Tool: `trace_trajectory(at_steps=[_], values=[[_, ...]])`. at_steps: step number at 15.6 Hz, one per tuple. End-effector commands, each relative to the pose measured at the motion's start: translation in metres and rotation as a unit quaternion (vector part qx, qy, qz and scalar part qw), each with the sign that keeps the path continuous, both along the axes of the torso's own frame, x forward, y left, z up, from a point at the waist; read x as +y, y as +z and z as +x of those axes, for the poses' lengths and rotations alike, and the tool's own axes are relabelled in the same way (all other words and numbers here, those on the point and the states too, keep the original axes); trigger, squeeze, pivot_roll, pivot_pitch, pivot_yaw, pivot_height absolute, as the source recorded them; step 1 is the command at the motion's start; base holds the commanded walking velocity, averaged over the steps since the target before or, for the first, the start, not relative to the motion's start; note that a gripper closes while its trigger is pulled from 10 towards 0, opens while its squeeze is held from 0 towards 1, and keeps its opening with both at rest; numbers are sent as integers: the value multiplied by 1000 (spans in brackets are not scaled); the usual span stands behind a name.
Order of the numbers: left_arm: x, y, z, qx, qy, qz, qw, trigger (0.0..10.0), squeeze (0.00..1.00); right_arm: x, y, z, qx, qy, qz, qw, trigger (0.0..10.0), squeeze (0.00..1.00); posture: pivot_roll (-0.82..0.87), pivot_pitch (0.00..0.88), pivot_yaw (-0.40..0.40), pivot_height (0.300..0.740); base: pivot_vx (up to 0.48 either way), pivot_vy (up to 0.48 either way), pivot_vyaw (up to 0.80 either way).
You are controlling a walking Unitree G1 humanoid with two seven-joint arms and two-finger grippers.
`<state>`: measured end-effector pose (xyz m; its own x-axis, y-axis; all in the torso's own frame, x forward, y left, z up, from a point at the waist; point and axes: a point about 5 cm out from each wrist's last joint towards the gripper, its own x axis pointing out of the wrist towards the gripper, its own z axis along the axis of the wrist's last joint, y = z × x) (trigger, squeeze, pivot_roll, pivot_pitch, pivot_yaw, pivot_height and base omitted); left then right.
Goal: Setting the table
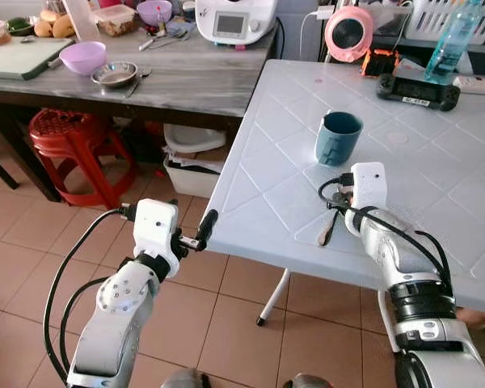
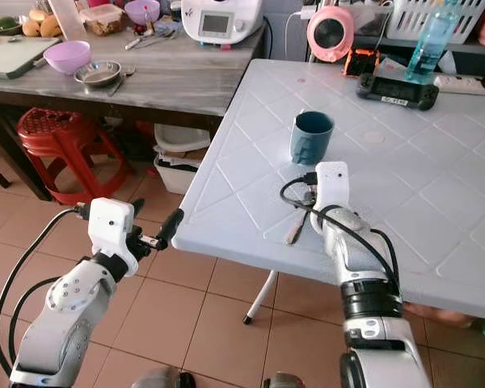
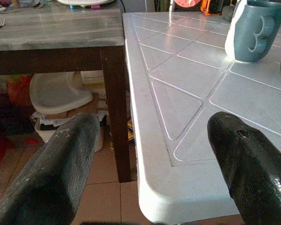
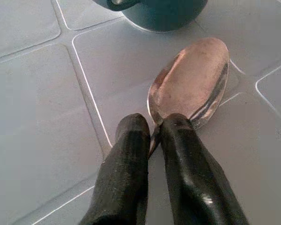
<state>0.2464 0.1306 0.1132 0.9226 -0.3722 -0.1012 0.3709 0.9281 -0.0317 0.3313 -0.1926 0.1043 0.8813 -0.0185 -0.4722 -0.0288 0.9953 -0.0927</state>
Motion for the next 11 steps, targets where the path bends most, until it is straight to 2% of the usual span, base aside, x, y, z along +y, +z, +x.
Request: trace_trajectory(at_steps=[1, 3, 4, 7, 8, 9, 11], values=[[0, 1, 1, 1, -4, 7, 1000, 10000, 0, -7, -28, -13, 65, -9, -10, 998, 0, 0, 11, 26, 61, 740, 0, 0, 0], [0, 1, 2, 1, -5, 9, 1000, 10000, 0, -6, -29, -14, 60, 2, -9, 998, 0, 0, 11, 23, 62, 740, 0, 0, 0], [0, 1, 3, 1, -5, 10, 1000, 10000, 0, -5, -27, -14, 45, 7, -10, 999, 1725, 0, 10, 21, 64, 740, 0, 0, 0], [-1, 1, 3, 0, -6, 11, 1000, 10000, 0, -2, -17, -10, 0, 12, -18, 1000, 3216, 0, 10, 18, 64, 740, 0, 0, 0], [-1, 1, 4, -2, -6, 12, 1000, 10000, 0, 2, -7, -8, -40, 20, -11, 999, 10000, 63, 7, 14, 65, 740, 0, 0, 0], [-1, 1, 5, -2, -7, 12, 1000, 10000, 0, 4, -4, -7, -54, 24, -8, 998, 10000, 1000, 7, 12, 64, 740, 0, 0, 0], [-3, 2, 6, -5, -7, 13, 1000, 10000, 0, 12, 1, -9, -77, 36, -7, 996, 10000, 1000, 5, 8, 64, 740, 0, 0, 0]])
